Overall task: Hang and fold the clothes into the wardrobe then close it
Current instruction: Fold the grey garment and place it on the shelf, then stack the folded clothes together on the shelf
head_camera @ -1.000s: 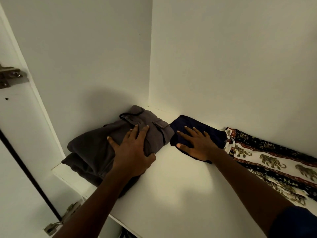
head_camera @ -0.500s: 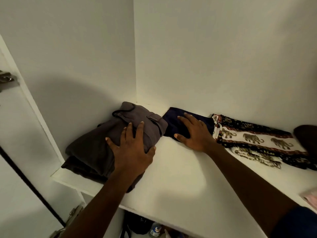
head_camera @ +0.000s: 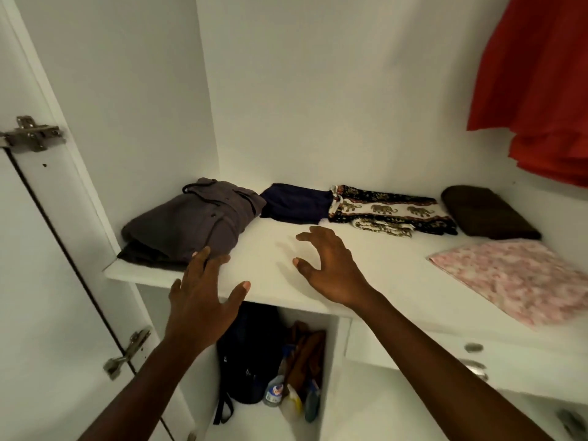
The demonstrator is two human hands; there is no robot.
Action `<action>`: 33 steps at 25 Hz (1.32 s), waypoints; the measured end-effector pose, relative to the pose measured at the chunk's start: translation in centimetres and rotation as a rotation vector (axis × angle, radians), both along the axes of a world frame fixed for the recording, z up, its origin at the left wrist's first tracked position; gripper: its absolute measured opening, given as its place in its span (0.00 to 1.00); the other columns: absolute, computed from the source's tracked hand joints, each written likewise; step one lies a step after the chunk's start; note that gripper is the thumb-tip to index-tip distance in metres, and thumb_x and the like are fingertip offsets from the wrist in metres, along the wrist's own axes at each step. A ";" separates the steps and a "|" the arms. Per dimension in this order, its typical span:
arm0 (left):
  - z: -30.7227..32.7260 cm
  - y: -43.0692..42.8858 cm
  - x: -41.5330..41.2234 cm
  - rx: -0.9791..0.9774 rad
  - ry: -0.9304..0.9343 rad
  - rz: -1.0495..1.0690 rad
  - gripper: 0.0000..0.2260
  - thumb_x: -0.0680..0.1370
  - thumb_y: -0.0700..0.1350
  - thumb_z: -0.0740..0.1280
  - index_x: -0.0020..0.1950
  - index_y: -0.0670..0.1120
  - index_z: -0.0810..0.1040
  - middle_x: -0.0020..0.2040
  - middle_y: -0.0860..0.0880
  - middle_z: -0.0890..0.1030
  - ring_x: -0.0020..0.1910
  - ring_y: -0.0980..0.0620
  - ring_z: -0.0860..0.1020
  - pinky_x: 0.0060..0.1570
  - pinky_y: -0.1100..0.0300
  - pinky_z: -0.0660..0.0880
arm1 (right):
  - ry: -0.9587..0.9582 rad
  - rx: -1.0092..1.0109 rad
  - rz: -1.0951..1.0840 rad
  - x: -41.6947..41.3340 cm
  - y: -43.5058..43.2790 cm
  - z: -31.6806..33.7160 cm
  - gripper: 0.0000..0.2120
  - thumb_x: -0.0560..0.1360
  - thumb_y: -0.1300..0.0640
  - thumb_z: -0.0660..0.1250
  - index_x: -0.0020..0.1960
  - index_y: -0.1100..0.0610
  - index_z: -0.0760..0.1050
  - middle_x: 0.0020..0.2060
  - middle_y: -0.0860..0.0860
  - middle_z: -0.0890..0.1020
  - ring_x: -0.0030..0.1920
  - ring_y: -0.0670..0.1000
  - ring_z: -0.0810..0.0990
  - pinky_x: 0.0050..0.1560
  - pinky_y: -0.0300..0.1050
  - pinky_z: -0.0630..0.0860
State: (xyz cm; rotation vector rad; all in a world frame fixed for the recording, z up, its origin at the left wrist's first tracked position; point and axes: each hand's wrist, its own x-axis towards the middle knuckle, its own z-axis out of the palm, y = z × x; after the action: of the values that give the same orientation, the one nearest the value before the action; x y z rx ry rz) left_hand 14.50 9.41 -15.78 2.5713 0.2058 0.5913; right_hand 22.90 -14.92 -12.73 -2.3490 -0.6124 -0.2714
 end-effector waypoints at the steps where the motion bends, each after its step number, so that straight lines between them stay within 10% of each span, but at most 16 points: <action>1: -0.5 -0.8 -2.0 -0.013 -0.003 -0.026 0.29 0.77 0.60 0.70 0.75 0.53 0.70 0.82 0.47 0.61 0.81 0.44 0.60 0.74 0.36 0.64 | 0.005 0.013 -0.018 -2.0 -1.2 -0.5 0.23 0.80 0.46 0.67 0.73 0.45 0.70 0.77 0.48 0.64 0.77 0.50 0.61 0.76 0.55 0.61; 10: -0.5 -4.3 -13.3 -0.043 0.069 -0.145 0.24 0.78 0.58 0.71 0.72 0.57 0.71 0.82 0.50 0.60 0.78 0.47 0.65 0.70 0.40 0.71 | 0.072 0.013 -0.057 -13.9 -7.4 -2.5 0.23 0.79 0.47 0.68 0.73 0.45 0.70 0.75 0.47 0.65 0.76 0.49 0.62 0.75 0.51 0.63; 21: 2.9 -14.7 -6.6 0.033 0.058 -0.531 0.24 0.79 0.58 0.69 0.74 0.59 0.68 0.81 0.56 0.60 0.79 0.54 0.60 0.76 0.50 0.63 | 0.091 -0.086 -0.855 -7.4 -25.0 1.8 0.23 0.77 0.49 0.69 0.70 0.52 0.72 0.71 0.58 0.70 0.71 0.63 0.66 0.69 0.61 0.67; 25: 1.5 -20.0 -3.7 -0.047 0.129 -0.615 0.23 0.80 0.58 0.69 0.74 0.59 0.68 0.79 0.57 0.62 0.78 0.55 0.62 0.75 0.54 0.64 | 0.304 -0.519 -0.770 -6.5 -30.8 0.7 0.34 0.78 0.42 0.65 0.80 0.46 0.57 0.79 0.54 0.60 0.78 0.62 0.56 0.76 0.63 0.55; 29: 0.4 -21.9 -1.9 0.034 0.179 -0.575 0.24 0.80 0.56 0.68 0.75 0.59 0.66 0.81 0.56 0.59 0.79 0.53 0.59 0.77 0.47 0.62 | 0.089 -0.959 -0.707 -5.4 -30.9 1.0 0.24 0.80 0.40 0.59 0.74 0.47 0.69 0.69 0.52 0.76 0.68 0.58 0.70 0.68 0.57 0.65; 33: 0.4 -20.3 -0.2 0.079 0.156 -0.465 0.24 0.81 0.56 0.67 0.75 0.57 0.66 0.78 0.57 0.64 0.76 0.52 0.63 0.73 0.49 0.63 | -0.105 -0.862 -0.555 -5.0 -26.4 0.6 0.22 0.79 0.43 0.61 0.70 0.51 0.73 0.62 0.53 0.80 0.62 0.56 0.76 0.58 0.50 0.72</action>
State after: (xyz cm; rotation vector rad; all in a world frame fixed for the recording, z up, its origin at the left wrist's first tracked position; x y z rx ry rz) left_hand 14.29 -10.89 -15.39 2.6120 -0.3639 0.2288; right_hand 17.92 -41.35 -12.15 -3.3395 -0.0865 -0.4411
